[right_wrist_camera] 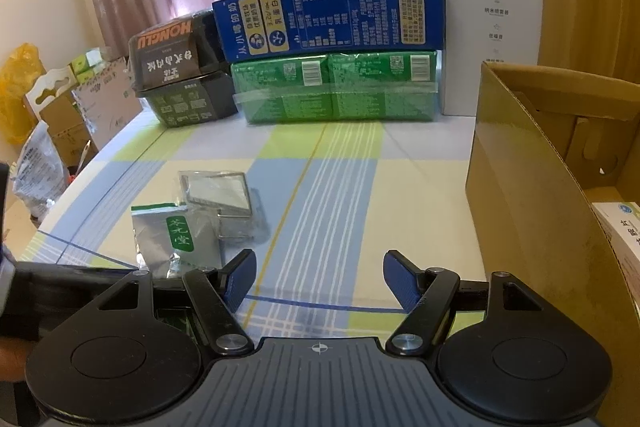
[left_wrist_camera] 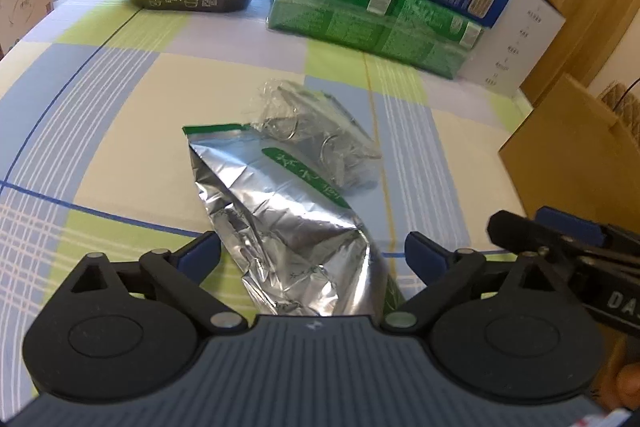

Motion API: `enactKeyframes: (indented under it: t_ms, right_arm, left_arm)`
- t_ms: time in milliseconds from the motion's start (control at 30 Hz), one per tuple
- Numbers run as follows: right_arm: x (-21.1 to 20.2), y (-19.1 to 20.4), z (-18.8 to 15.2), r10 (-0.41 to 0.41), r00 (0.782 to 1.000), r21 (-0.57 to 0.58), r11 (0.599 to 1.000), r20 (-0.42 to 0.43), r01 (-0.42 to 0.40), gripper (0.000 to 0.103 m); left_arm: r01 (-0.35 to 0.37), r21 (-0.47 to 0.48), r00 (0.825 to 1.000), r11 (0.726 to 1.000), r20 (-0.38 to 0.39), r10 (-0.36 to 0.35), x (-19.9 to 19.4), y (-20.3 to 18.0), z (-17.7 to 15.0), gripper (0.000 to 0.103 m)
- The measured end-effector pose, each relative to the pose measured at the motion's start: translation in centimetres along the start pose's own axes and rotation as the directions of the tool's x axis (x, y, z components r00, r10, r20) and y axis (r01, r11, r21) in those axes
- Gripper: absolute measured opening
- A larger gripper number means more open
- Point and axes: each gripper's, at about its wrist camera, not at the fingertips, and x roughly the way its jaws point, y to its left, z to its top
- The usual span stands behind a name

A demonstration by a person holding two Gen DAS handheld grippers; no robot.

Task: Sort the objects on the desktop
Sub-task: 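Grasp the silver foil tea packet with the left tool while the right tool grasps the clear plastic container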

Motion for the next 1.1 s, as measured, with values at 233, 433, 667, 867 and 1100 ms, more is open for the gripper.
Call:
enactKeyframes:
  t_ms: [233, 433, 667, 867, 1100]
  right_arm:
    - [-0.2, 0.2, 0.0, -0.007, 1.000, -0.012, 1.000, 0.005, 0.007, 0.069]
    - [-0.2, 0.3, -0.1, 0.000, 1.000, -0.006, 1.000, 0.001, 0.000, 0.069]
    - [0.6, 1.6, -0.1, 0.054, 0.998, -0.030, 0.998, -0.025, -0.055, 0.069]
    - [2.8, 3.8, 0.8, 0.101, 0.994, -0.084, 0.991, -0.040, -0.104, 0.074]
    - [7.4, 6.3, 2.6, 0.163, 0.984, -0.127, 0.977, -0.069, -0.171, 0.082]
  left_arm:
    - [0.000, 0.065, 1.000, 0.998, -0.030, 0.002, -0.1, 0.1, -0.4, 0.068]
    - [-0.045, 0.117, 0.998, 0.992, -0.047, 0.051, -2.1, 1.5, -0.1, 0.054]
    - [-0.148, 0.181, 0.987, 0.972, -0.029, 0.156, -4.0, 5.2, 0.3, 0.054]
    - [-0.166, 0.220, 0.986, 0.961, 0.006, 0.169, -3.7, 6.6, 1.3, 0.054]
    - [-0.161, 0.255, 0.987, 0.953, 0.050, 0.153, -3.1, 7.6, 1.8, 0.054]
